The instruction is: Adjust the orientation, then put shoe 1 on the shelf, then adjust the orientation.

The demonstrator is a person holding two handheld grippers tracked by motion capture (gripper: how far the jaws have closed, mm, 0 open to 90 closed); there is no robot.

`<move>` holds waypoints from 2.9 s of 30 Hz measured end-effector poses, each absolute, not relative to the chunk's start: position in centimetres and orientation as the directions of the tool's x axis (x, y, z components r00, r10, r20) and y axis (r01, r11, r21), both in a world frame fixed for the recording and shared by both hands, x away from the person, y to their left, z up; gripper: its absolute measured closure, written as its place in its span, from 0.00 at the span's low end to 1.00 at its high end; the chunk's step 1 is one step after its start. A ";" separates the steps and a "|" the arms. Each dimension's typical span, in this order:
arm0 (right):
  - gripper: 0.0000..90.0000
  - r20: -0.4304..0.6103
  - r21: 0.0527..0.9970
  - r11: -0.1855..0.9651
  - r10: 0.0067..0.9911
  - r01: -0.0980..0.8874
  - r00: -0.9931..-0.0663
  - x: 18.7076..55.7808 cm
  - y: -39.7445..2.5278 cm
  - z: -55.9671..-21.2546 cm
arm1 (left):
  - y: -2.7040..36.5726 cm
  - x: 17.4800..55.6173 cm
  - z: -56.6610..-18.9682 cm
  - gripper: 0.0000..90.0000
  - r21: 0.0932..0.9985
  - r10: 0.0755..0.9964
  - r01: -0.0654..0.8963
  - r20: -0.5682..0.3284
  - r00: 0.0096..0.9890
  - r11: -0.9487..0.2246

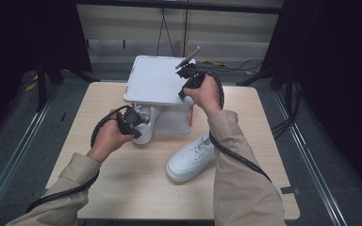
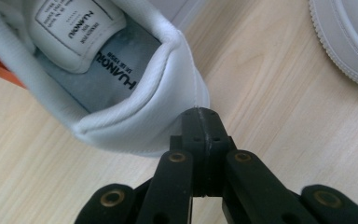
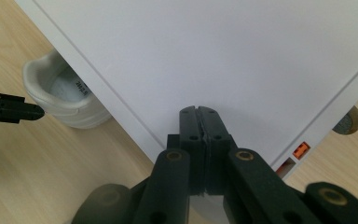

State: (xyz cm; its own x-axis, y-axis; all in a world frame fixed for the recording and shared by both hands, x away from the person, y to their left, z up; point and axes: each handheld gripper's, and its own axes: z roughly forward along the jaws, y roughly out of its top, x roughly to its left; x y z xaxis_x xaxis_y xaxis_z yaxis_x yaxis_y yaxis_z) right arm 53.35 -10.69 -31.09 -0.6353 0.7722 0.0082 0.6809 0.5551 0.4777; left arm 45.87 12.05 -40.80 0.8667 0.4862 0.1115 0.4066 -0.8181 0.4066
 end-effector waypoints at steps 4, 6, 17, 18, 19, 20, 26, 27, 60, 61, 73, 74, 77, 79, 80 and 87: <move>0.99 -0.006 0.472 0.564 0.771 0.677 -0.637 53.3 -10.5 -31.1 | 11.7 46.2 -40.8 1.00 0.411 0.484 0.397 0.132 0.865 -0.821; 0.99 -0.010 0.471 0.567 0.769 0.675 -0.639 53.3 -10.4 -31.1 | 11.6 46.5 -40.8 1.00 0.429 0.487 0.394 0.129 0.864 -0.813; 0.99 0.003 0.472 0.566 0.766 0.676 -0.643 53.4 -10.6 -31.1 | 10.3 47.1 -40.2 1.00 0.424 0.478 0.387 0.130 0.869 -0.818; 0.99 0.005 0.475 0.565 0.765 0.675 -0.644 53.4 -10.7 -31.1 | 10.4 46.8 -40.1 1.00 0.404 0.467 0.381 0.137 0.873 -0.831; 0.99 0.004 0.475 0.565 0.765 0.675 -0.644 53.4 -10.7 -31.1 | 10.9 46.4 -40.0 1.00 0.382 0.458 0.373 0.160 0.874 -0.846; 0.99 0.004 0.476 0.564 0.766 0.675 -0.643 53.4 -10.7 -31.1 | 10.9 46.4 -40.0 1.00 0.382 0.458 0.373 0.160 0.874 -0.846; 0.99 0.009 0.477 0.561 0.767 0.676 -0.642 53.4 -10.7 -31.1 | 12.6 46.8 -41.1 1.00 0.361 0.469 0.388 0.170 0.867 -0.848; 0.99 0.003 0.475 0.565 0.766 0.675 -0.643 53.4 -10.7 -31.1 | 12.6 47.3 -41.3 1.00 0.369 0.493 0.420 0.131 0.860 -0.829; 0.88 0.061 0.484 0.531 0.773 0.696 -0.631 53.4 -11.2 -31.0 | 14.6 47.4 -39.2 0.51 0.456 0.606 0.560 -0.056 0.794 -0.692; 0.87 0.053 0.484 0.535 0.772 0.693 -0.633 53.3 -11.2 -31.0 | 15.0 47.4 -38.8 0.48 0.456 0.610 0.564 -0.057 0.791 -0.689; 0.73 0.017 0.479 0.575 0.750 0.664 -0.661 50.5 -13.4 -29.6 | 16.9 47.5 -33.9 0.29 0.408 0.605 0.606 -0.149 0.782 -0.683; 0.72 0.012 0.480 0.580 0.746 0.658 -0.666 50.3 -13.7 -29.6 | 16.9 47.6 -33.6 0.29 0.413 0.605 0.608 -0.156 0.780 -0.678; 0.65 0.021 0.468 0.583 0.743 0.664 -0.668 48.9 -14.8 -30.0 | 16.5 48.0 -32.6 0.28 0.421 0.599 0.609 -0.175 0.781 -0.672; 0.63 0.019 0.473 0.587 0.739 0.657 -0.673 48.6 -15.1 -30.1 | 16.1 48.4 -32.0 0.28 0.424 0.598 0.603 -0.162 0.785 -0.676; 0.60 0.023 0.474 0.587 0.737 0.657 -0.675 48.2 -15.4 -30.2 | 15.8 48.6 -31.7 0.28 0.424 0.596 0.602 -0.165 0.786 -0.676; 0.50 0.048 0.438 0.612 0.715 0.658 -0.697 45.8 -18.1 -32.1 | 13.7 50.4 -29.9 0.27 0.425 0.588 0.592 -0.158 0.793 -0.685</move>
